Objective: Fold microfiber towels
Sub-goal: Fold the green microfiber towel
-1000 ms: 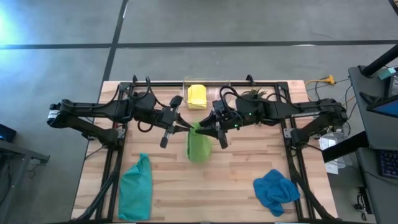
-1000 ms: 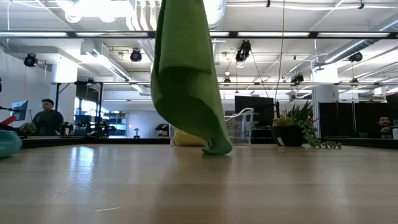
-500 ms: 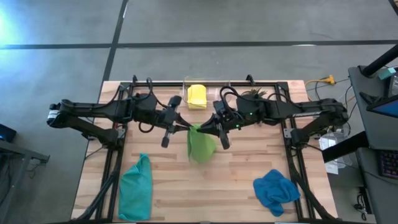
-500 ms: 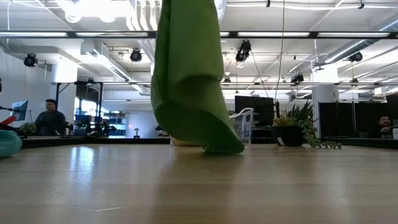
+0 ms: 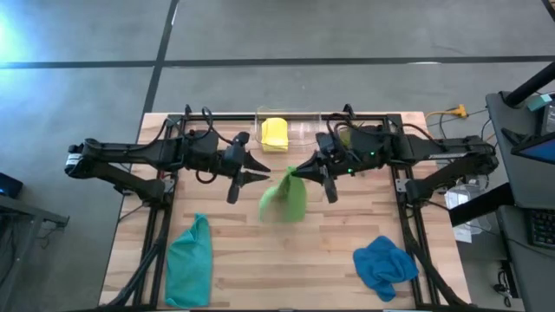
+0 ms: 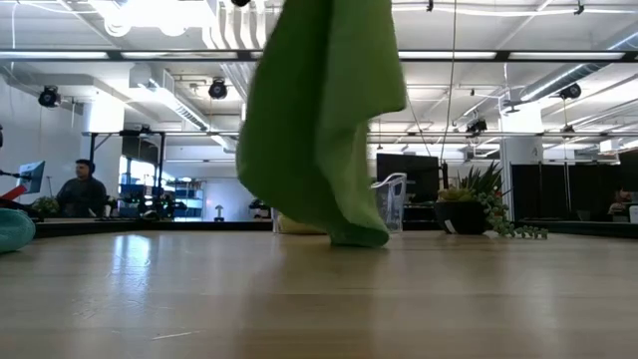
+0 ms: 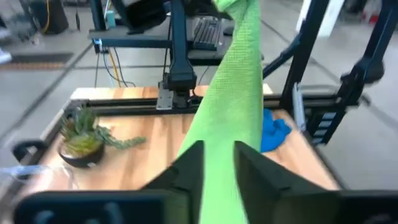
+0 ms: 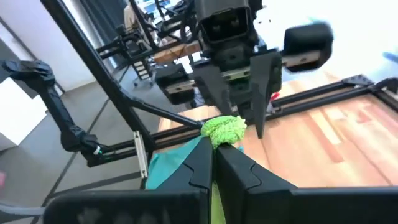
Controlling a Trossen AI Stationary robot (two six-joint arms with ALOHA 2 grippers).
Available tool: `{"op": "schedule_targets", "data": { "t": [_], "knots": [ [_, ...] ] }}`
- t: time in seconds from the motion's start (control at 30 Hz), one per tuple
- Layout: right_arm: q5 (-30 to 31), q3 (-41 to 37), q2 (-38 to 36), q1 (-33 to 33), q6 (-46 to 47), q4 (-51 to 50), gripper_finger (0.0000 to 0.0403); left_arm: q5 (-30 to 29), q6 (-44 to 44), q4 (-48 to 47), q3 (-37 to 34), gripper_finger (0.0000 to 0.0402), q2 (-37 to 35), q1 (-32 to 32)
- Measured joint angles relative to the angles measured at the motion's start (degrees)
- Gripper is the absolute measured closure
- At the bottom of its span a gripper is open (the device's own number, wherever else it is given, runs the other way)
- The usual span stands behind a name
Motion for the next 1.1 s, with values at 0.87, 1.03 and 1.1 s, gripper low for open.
{"op": "schedule_targets", "data": {
  "t": [0.87,1.03,1.1],
  "knots": [
    [17.38,0.23,-2.19,-1.45,-4.15,-2.1,0.0394,0.62,-25.3,2.99,-0.15,0.0123,14.89,-1.3],
    [17.5,1.32,-2.61,-3.35,-4.57,-3.41,0.0394,-0.79,-24.9,0.14,-0.15,0.0123,16.84,-2.2],
    [18.27,2.08,-2.9,-4.04,-5.15,-5.47,0.0394,-0.73,-24.91,-0.48,-0.24,0.0123,18.27,-2.37]
  ]
}}
